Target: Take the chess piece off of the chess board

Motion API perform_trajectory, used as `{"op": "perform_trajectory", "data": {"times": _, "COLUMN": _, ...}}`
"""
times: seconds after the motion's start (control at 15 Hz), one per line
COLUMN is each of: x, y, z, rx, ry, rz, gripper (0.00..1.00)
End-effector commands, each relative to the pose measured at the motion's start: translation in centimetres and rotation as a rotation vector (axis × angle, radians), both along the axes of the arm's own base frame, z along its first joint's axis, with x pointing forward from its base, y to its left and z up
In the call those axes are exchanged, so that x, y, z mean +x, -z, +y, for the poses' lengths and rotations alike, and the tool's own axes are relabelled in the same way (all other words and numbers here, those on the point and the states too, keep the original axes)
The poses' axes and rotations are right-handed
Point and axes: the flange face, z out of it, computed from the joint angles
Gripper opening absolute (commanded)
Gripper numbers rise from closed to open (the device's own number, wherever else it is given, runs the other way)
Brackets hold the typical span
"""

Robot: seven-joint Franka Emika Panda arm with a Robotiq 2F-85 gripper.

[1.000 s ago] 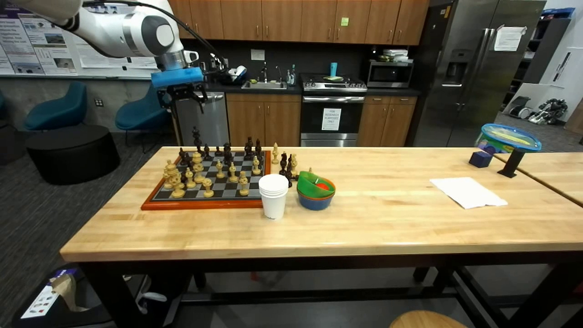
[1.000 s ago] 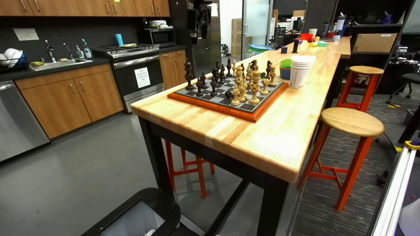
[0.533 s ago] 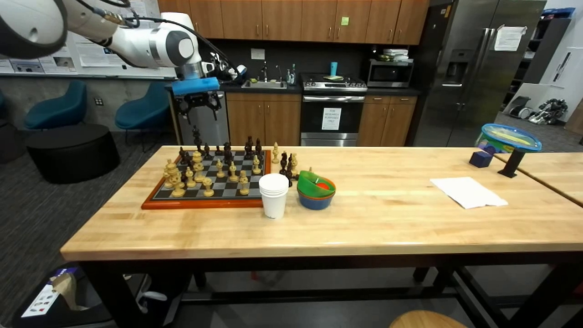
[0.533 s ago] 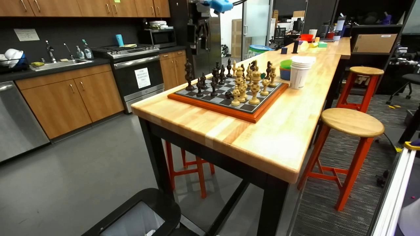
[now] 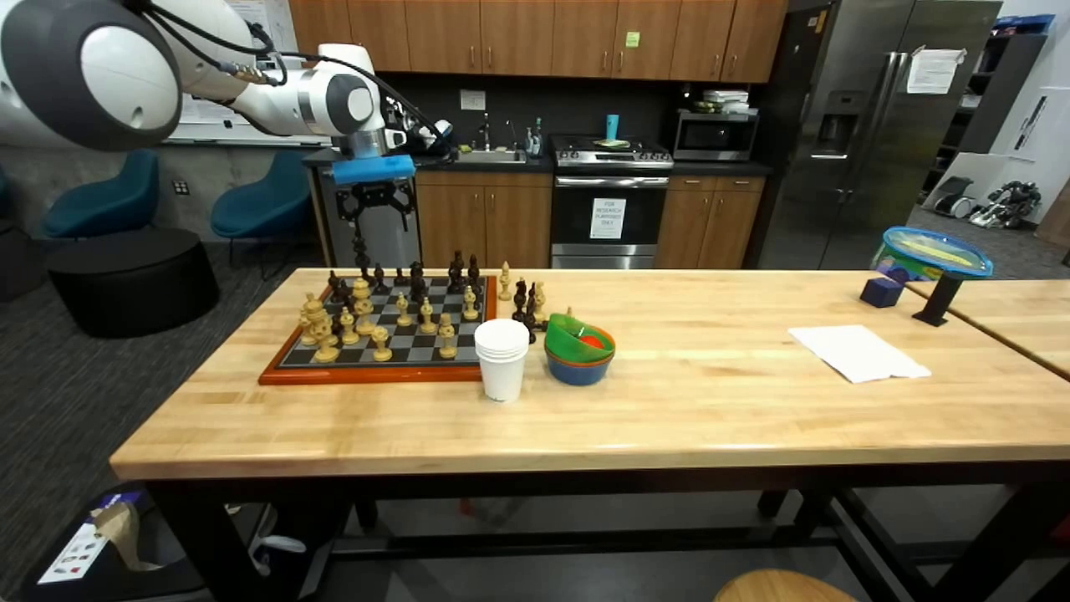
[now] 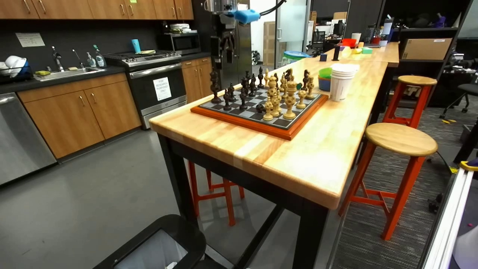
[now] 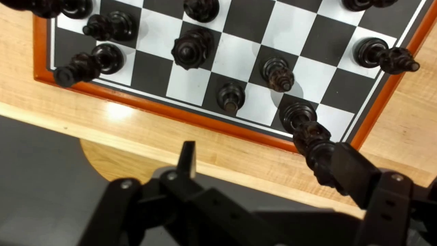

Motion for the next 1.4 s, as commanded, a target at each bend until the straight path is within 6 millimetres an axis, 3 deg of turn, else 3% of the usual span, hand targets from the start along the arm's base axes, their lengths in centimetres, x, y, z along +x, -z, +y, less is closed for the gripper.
{"op": "perform_trajectory", "data": {"times": 0.0, "x": 1.1, "y": 0.3, "z": -2.2, "rx": 0.000, "ry": -0.005, "rz": 0.020, "gripper": 1.00}}
{"op": "perform_trajectory", "data": {"times": 0.47, "x": 1.9, "y": 3.2, "z": -6.2, "rx": 0.016, "ry": 0.003, "rz": 0.064, "gripper": 1.00}}
{"op": "perform_trajectory", "data": {"times": 1.33, "x": 2.5, "y": 4.1, "z": -4.6, "rx": 0.108, "ry": -0.019, "rz": 0.111, "gripper": 1.00}}
